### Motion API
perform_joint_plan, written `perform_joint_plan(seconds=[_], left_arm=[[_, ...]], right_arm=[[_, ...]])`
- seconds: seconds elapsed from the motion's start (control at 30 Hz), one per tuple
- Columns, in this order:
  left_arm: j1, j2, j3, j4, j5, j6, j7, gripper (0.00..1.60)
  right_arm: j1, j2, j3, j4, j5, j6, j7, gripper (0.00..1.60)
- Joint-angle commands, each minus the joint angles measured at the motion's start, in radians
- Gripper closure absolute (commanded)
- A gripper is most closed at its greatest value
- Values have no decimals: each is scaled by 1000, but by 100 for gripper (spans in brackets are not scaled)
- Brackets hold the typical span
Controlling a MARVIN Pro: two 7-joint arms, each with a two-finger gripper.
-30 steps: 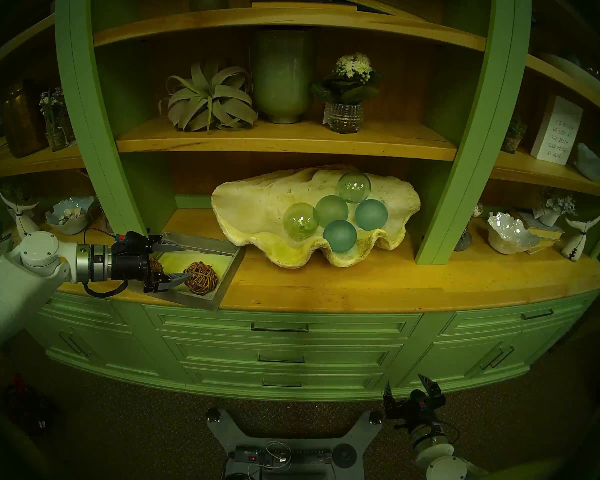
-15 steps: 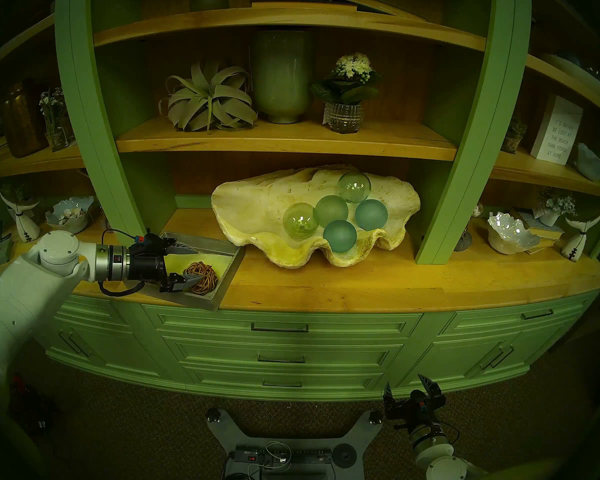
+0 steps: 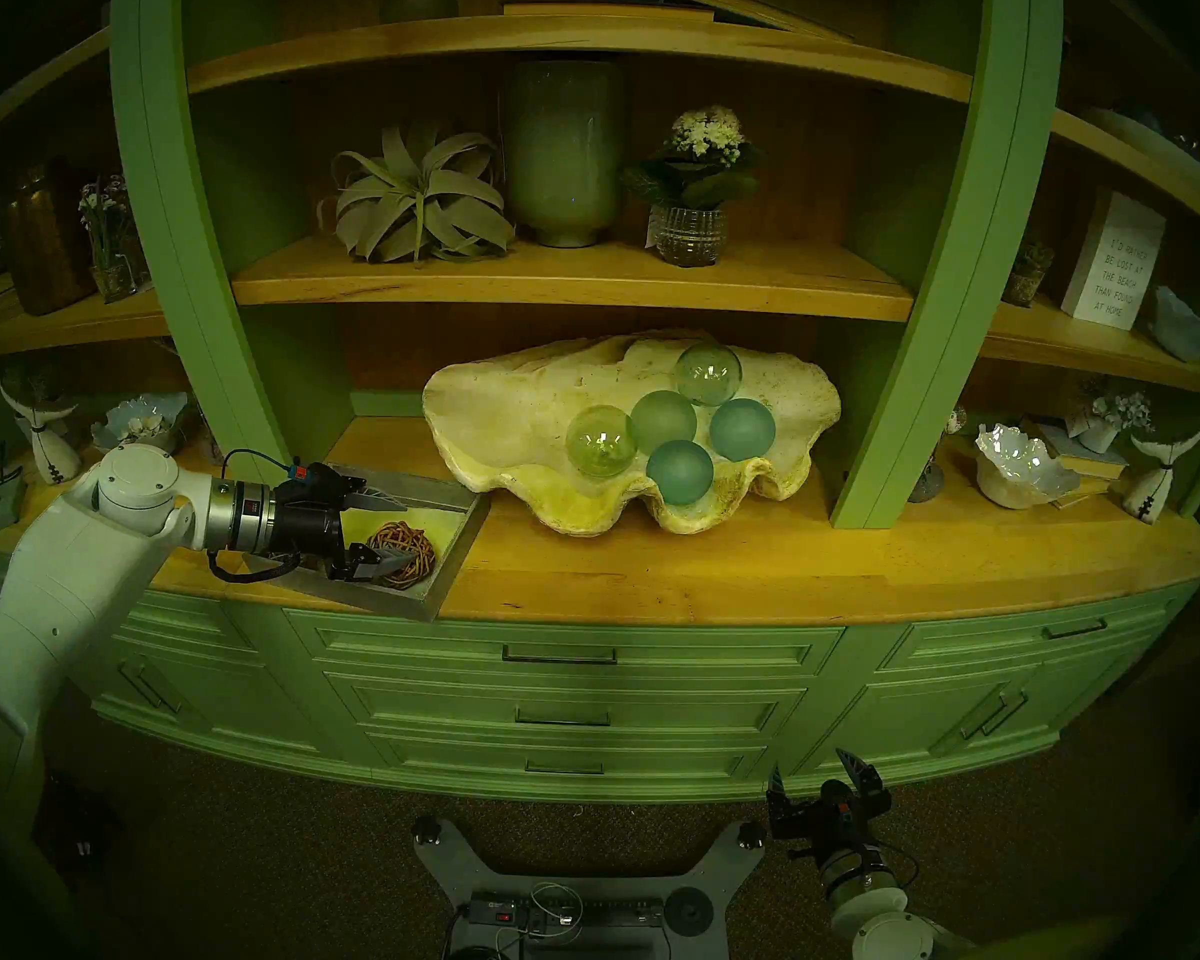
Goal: Put wooden balls into bowl
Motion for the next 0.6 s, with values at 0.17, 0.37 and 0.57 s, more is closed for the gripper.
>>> perform_joint_plan(seconds=[0.17, 0.37, 0.57], left_arm=[[-134, -31, -2, 40, 89, 18, -98, 0], [-188, -68, 7, 88, 151, 19, -128, 0], [-236, -119, 11, 141, 205, 22, -143, 0]], right_arm=[[8, -2, 0, -22, -2, -7, 0, 0], [8, -2, -1, -22, -2, -7, 0, 0], [8, -2, -1, -22, -2, -7, 0, 0]])
